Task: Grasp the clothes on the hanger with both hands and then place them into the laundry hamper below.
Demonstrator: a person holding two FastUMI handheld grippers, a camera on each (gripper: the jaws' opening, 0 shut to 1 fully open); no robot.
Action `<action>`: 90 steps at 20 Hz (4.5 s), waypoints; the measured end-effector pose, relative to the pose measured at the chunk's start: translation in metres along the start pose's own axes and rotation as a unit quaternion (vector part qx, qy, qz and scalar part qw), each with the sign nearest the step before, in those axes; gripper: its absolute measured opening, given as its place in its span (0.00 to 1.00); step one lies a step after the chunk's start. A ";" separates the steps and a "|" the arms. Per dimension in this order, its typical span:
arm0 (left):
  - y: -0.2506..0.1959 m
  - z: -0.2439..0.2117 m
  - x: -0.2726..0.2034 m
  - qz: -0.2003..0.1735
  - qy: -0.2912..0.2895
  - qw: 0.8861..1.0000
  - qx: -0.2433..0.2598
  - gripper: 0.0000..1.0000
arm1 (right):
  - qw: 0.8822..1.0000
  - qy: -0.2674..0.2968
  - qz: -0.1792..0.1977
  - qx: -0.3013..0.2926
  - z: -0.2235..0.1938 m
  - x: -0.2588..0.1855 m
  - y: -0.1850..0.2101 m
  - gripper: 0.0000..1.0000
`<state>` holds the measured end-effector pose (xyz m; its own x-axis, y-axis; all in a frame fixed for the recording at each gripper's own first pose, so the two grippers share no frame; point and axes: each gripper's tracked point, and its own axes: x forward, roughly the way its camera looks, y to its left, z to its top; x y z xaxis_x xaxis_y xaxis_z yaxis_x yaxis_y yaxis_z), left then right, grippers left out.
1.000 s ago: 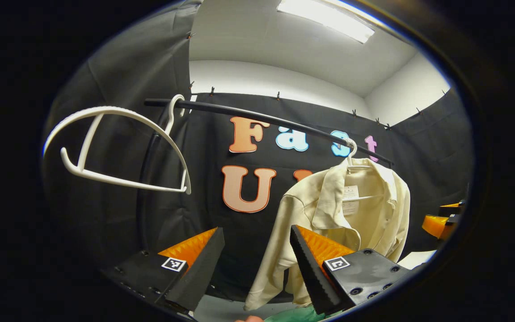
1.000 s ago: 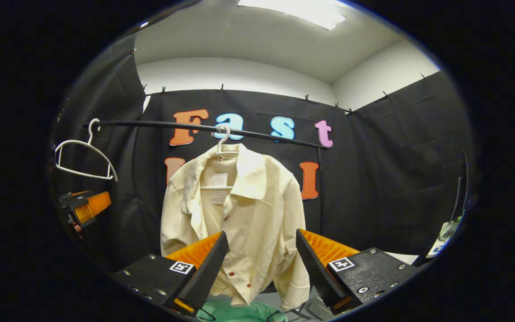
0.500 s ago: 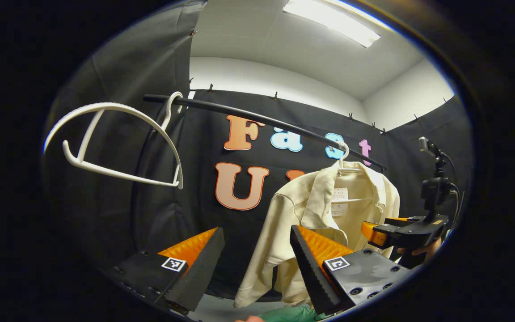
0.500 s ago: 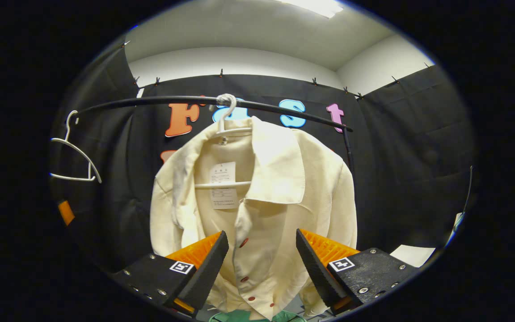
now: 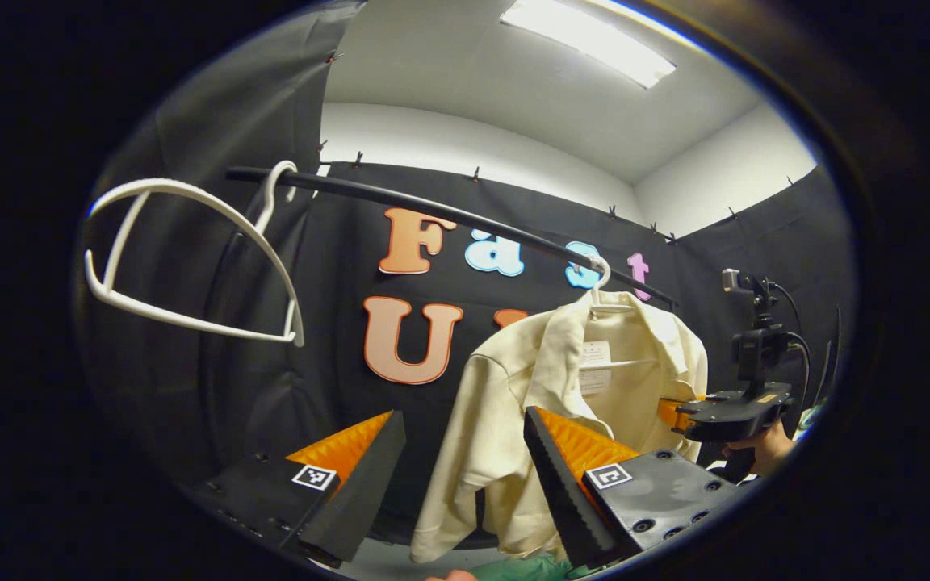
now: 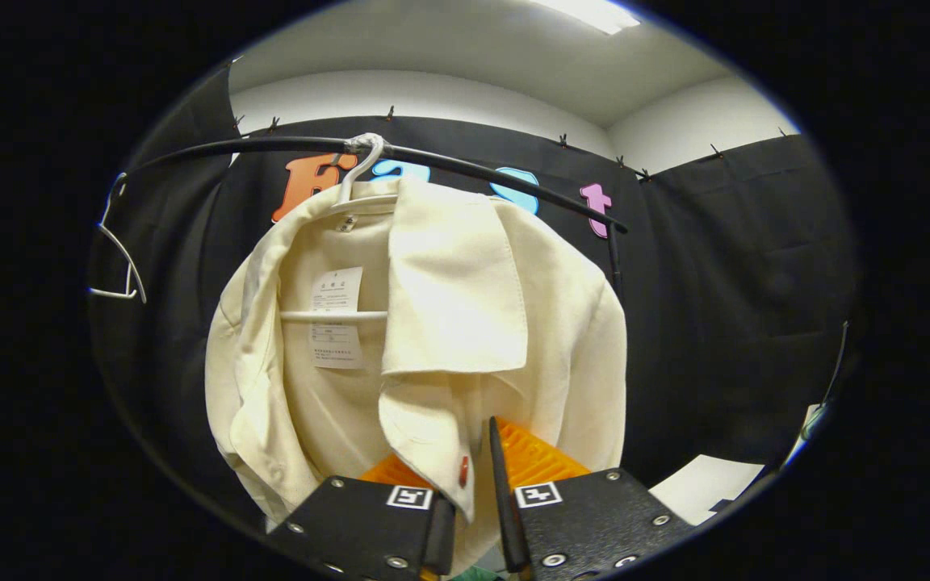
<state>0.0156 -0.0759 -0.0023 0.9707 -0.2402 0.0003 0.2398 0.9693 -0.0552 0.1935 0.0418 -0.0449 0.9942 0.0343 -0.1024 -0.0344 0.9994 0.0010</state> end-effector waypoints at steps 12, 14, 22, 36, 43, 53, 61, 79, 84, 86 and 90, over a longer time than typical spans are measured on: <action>-0.115 -0.097 0.123 -0.076 0.063 0.995 -0.017 0.97 | 0.999 -0.021 0.037 -0.016 0.022 -0.032 -0.009 0.02; -0.104 -0.115 0.142 -0.052 0.069 0.996 0.003 0.97 | 0.999 -0.022 0.039 -0.014 0.024 -0.028 -0.009 0.02; -0.054 -0.120 0.163 -0.027 0.052 0.998 0.010 0.43 | 0.998 -0.028 0.047 -0.019 0.026 -0.033 -0.002 0.02; 0.040 0.015 0.134 0.134 -0.093 0.940 0.300 0.10 | 0.984 -0.137 -0.082 -0.083 0.110 -0.073 -0.097 0.01; 0.062 0.079 0.180 0.166 -0.161 0.890 0.394 0.10 | 0.972 -0.177 -0.090 -0.124 0.184 -0.053 -0.128 0.00; 0.074 0.075 0.253 0.156 -0.180 0.863 0.445 0.10 | 0.976 -0.172 -0.076 -0.107 0.196 0.028 -0.141 0.00; 0.082 0.009 0.296 0.118 -0.104 0.902 0.401 0.10 | 0.988 -0.124 -0.053 -0.079 0.127 0.068 -0.136 0.00; 0.116 -0.070 0.198 0.105 -0.015 0.919 0.381 0.10 | 0.993 -0.055 -0.029 -0.100 0.031 0.005 -0.097 0.01; 0.119 -0.058 0.136 0.131 0.005 0.930 0.342 0.10 | 0.994 -0.062 -0.027 -0.089 0.036 -0.043 -0.083 0.01; 0.113 -0.055 0.115 0.134 0.012 0.937 0.321 0.10 | 0.995 -0.062 -0.014 -0.076 0.039 -0.058 -0.070 0.01; 0.086 -0.054 0.076 0.113 0.033 0.953 0.280 0.10 | 0.997 -0.061 0.011 -0.054 0.042 -0.089 -0.051 0.01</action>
<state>0.1092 -0.0136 -0.0604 0.9999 -0.0073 -0.0126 0.0126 0.8685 0.4955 0.1106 -0.0117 0.0059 0.9979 0.0625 0.0189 -0.0602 0.9926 -0.1058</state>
